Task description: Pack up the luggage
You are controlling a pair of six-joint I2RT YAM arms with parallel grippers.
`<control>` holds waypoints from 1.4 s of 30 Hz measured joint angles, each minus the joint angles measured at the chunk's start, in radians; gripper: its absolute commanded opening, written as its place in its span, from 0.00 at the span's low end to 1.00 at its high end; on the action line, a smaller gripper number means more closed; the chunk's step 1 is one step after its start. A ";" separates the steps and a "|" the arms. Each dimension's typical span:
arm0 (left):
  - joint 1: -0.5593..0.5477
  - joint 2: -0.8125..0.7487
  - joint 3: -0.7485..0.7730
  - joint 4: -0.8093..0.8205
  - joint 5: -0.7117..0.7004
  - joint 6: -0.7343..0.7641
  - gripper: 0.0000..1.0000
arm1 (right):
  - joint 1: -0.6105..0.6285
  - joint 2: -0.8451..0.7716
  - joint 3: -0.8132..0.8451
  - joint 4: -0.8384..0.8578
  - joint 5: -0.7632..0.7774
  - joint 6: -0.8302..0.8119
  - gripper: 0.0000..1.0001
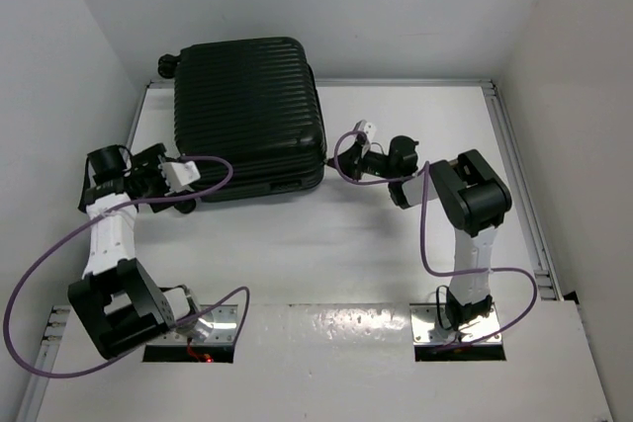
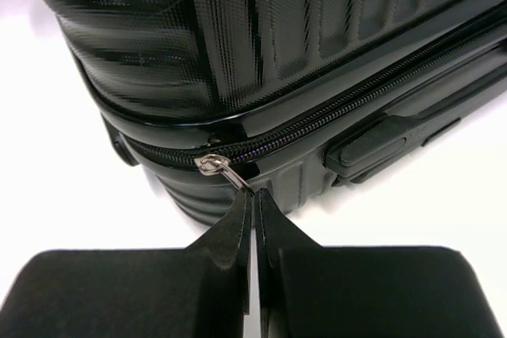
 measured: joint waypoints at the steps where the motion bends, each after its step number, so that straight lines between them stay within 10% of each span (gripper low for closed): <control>1: 0.021 -0.015 0.000 -0.025 0.011 0.006 0.96 | -0.001 0.007 0.008 0.000 -0.001 0.000 0.00; 15: 0.207 -0.087 0.006 -0.197 0.078 -0.018 0.99 | -0.051 0.012 0.082 0.089 -0.071 0.037 0.00; 19: 0.224 -0.050 0.034 -0.199 0.079 -0.087 0.99 | -0.057 -0.005 0.076 0.112 -0.158 0.055 0.38; 25: 0.223 -0.043 0.066 -0.195 0.076 -0.187 0.99 | -0.111 -0.017 0.047 0.122 -0.333 0.100 0.53; 35: 0.175 -0.018 0.168 -0.151 0.033 -0.574 0.99 | -0.164 -0.108 -0.011 0.015 -0.360 0.205 0.36; 42: 0.145 -0.125 0.143 -0.102 -0.022 -0.708 0.99 | -0.072 -0.311 -0.033 -0.266 -0.191 0.004 0.45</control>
